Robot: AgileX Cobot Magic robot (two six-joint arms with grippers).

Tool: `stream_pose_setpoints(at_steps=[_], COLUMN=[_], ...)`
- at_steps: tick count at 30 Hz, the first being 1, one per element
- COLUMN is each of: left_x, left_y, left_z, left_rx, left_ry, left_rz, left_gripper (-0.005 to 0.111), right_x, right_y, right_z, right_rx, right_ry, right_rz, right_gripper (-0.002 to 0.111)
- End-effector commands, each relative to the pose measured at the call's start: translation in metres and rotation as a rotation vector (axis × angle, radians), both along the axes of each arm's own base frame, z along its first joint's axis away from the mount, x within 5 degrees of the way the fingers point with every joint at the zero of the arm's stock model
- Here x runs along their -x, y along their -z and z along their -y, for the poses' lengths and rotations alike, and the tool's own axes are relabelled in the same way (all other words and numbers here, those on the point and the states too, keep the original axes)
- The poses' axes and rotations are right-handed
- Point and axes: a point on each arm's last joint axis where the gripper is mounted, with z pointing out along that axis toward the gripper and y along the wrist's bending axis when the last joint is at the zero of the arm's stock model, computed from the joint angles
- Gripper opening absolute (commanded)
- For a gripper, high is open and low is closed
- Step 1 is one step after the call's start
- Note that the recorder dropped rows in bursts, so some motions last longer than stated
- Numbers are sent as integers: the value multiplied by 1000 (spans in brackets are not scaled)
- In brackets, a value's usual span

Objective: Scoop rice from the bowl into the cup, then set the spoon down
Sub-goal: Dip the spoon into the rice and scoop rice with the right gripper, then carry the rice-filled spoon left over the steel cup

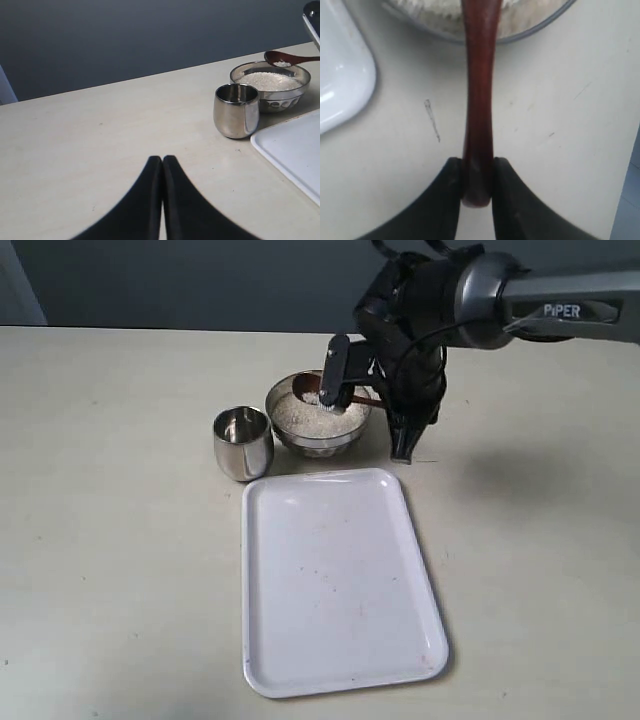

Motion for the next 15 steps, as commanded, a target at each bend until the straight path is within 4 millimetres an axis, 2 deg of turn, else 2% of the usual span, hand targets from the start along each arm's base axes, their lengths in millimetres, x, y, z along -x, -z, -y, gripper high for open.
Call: stream_pose_setpoints(at_steps=[1,15], left_x=[0,0], left_y=[-2,-2], left_z=[0,0], left_rx=[9,9], left_ry=[1,1], left_rz=[19,19], left_gripper=[1,1], right_x=[-1,20], right_y=[-18,-18], right_z=[-9,-34], right_rx=[-49,-78], right_ry=[-2,-58], right_rz=[19,-3], right_gripper=[-1,-1])
